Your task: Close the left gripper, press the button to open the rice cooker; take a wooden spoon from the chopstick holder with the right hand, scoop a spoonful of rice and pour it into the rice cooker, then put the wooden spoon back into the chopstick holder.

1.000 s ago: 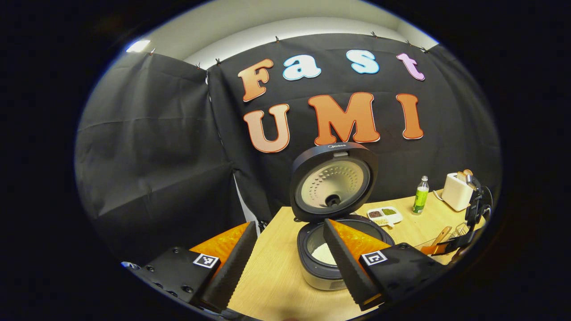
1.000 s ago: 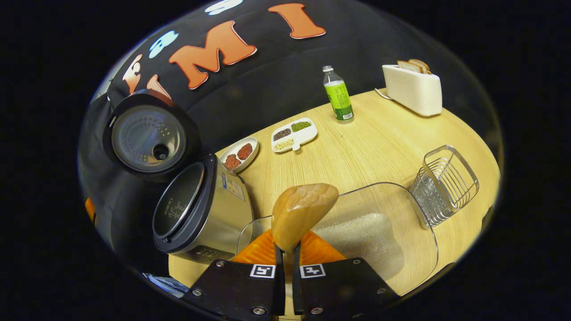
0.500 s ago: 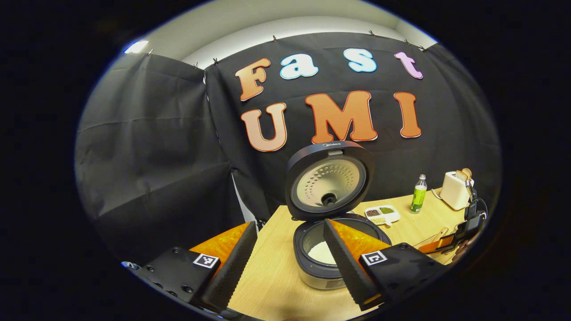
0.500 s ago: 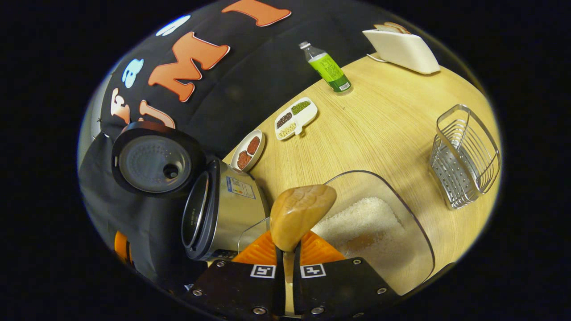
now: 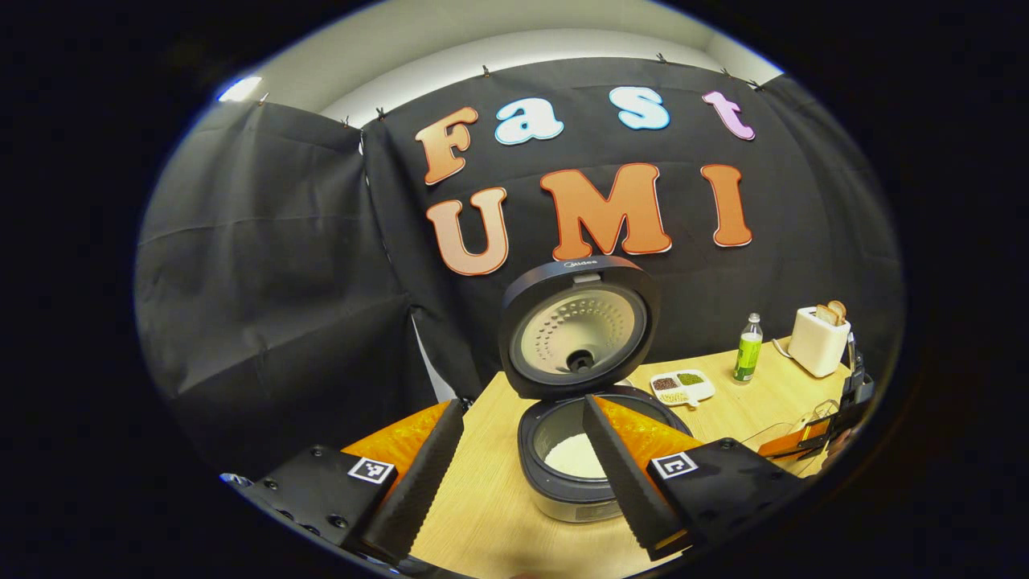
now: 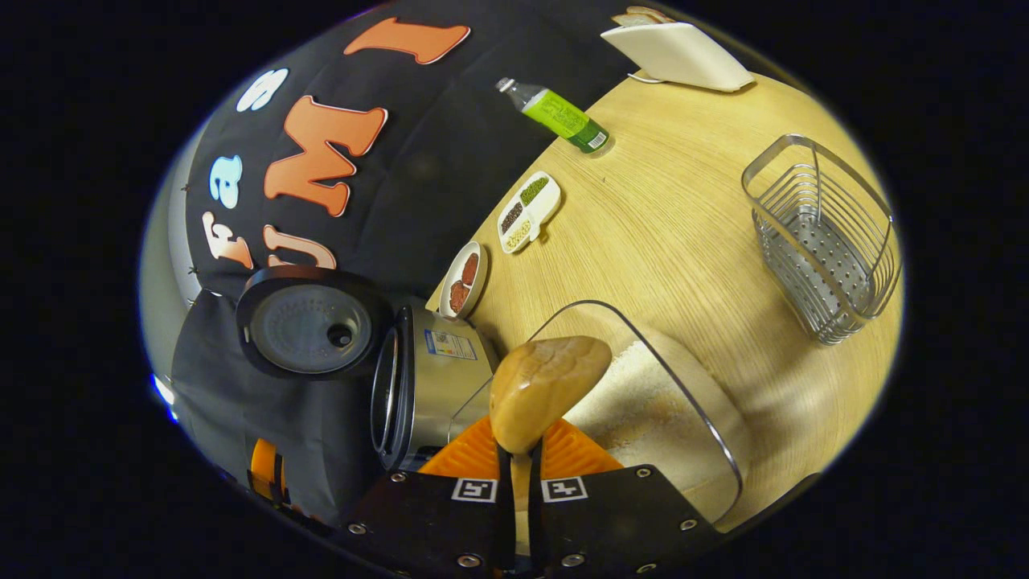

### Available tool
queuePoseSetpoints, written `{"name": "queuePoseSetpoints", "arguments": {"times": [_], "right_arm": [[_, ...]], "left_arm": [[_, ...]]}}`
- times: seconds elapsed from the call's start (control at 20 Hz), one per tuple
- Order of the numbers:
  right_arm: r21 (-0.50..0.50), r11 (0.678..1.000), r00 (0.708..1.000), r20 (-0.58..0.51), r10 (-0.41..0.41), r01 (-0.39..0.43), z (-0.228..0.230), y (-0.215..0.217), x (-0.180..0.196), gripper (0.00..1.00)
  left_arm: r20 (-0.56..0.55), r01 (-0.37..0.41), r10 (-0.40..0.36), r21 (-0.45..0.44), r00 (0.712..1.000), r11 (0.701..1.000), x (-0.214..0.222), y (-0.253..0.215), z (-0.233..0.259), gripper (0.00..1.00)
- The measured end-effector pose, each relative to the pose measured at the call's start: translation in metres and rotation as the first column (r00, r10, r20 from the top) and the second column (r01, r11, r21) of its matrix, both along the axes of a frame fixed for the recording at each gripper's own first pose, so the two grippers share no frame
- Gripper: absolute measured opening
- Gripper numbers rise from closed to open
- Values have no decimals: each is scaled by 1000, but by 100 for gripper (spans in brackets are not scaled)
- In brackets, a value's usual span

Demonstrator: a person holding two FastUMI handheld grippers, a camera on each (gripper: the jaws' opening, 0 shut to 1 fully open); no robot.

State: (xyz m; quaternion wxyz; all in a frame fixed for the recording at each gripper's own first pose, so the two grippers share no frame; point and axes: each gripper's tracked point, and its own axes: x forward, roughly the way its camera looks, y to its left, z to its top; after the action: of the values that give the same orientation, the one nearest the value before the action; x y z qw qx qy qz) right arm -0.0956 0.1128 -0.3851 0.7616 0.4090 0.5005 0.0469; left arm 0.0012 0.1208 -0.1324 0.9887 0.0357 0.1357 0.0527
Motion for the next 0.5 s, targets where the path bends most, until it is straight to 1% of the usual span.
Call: {"name": "queuePoseSetpoints", "arguments": {"times": [0.05, 0.1, 0.25, 0.3, 0.35, 0.5], "right_arm": [[12, 1000, 1000, 0, -9, 9, 1, -4, 1, 6], [31, 999, 1000, 0, -25, 25, 5, -7, 2, 6], [89, 994, 998, 13, -62, 61, 17, -18, 10, 6], [112, 991, 997, 17, -76, 74, 22, -20, 14, 6], [140, 986, 996, 17, -93, 90, 27, -22, 17, 6], [236, 962, 989, 18, -149, 140, 47, -24, 29, 6]], "left_arm": [[-2, 5, -5, 1, 1000, 1000, 0, -3, -1, 93], [-5, 11, -11, -1, 1000, 1000, 0, -8, -1, 100], [0, 19, -19, -2, 1000, 1000, 0, -16, 2, 100], [3, 19, -19, 1, 1000, 1000, 0, -17, 4, 96], [7, 19, -19, 2, 1000, 1000, 0, -19, 5, 100], [17, 9, -9, 2, 1000, 1000, -3, -23, 9, 100]]}}
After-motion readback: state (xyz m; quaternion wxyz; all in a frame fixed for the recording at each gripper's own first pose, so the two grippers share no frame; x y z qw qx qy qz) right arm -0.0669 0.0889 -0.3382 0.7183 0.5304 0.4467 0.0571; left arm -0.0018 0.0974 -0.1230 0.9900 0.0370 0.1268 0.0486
